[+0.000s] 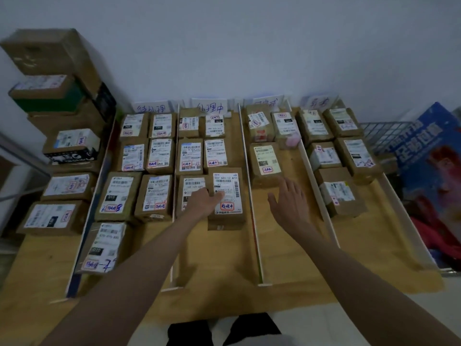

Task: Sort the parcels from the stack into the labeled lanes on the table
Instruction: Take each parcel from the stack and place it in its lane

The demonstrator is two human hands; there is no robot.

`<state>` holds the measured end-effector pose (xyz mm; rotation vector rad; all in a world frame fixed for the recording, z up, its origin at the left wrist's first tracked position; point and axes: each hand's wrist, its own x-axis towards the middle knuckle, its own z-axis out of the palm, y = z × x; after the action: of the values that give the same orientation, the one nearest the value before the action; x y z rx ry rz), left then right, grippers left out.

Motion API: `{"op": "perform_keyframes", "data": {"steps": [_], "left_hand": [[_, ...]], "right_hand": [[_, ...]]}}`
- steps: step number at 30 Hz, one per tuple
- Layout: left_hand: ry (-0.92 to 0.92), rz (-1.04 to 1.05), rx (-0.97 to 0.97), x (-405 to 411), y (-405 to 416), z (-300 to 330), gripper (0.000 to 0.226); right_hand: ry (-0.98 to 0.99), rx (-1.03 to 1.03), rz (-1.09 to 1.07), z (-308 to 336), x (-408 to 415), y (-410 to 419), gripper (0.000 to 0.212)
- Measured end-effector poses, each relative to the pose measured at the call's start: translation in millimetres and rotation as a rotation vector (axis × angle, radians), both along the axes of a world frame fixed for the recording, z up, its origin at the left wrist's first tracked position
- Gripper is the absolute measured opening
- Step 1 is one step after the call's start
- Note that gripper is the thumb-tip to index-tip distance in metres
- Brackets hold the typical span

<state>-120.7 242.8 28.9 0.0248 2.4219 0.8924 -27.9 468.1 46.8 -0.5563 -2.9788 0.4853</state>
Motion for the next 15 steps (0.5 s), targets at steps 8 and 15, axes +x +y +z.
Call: {"op": "perform_keyframes", "data": {"steps": [8, 15], "left_hand": [[0.002, 0.108, -0.042, -8, 38, -25, 0.049], [0.033, 0.167, -0.204, -19, 57, -39, 0.046]], "right_hand": [[-0.024, 0.084, 0.078, -24, -24, 45, 0.053], [0.014, 0.033, 0.129, -42, -29, 56, 0.056]]}}
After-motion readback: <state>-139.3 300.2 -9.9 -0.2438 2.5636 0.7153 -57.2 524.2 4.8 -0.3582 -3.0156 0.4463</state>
